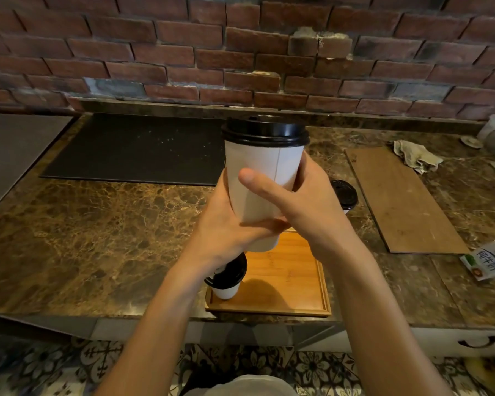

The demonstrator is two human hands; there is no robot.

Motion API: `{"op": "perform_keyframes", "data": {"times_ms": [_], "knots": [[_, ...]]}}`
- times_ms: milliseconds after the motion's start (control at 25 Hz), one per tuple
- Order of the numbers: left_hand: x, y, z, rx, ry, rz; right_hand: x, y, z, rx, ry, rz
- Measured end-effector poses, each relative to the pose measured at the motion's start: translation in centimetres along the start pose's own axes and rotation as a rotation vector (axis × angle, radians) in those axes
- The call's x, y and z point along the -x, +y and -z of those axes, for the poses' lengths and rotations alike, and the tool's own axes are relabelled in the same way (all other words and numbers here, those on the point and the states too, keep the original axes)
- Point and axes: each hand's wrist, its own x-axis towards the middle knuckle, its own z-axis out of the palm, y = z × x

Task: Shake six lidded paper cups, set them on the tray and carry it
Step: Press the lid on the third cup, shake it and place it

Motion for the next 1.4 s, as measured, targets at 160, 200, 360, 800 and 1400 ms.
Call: {"op": "perform_keyframes", "data": {"times_ms": [160, 200, 360, 800, 1400], "knots": [[0.1, 0.1, 0.3, -0.005, -0.028, 0.016, -0.4, -0.7, 0.2, 0.027, -0.018, -0.015], [0.1, 0.2, 0.4, -0.012, -0.04, 0.018, -0.4, -0.8, 0.3, 0.038, -0.02, -0.014], [0.2, 0.4, 0.6, -0.019, -0.069, 0.015, -0.4, -1.0, 0.2, 0.078, -0.006, -0.005], [0.1, 1.1, 1.9, 0.094, -0.193, 0.021, -0.6, -1.9, 1.3, -0.016, -0.125, 0.024], [0.2, 1.2, 2.4, 0.216, -0.261, 0.028, -0.4, -2.3, 2.0, -0.067, -0.243, -0.015]]}}
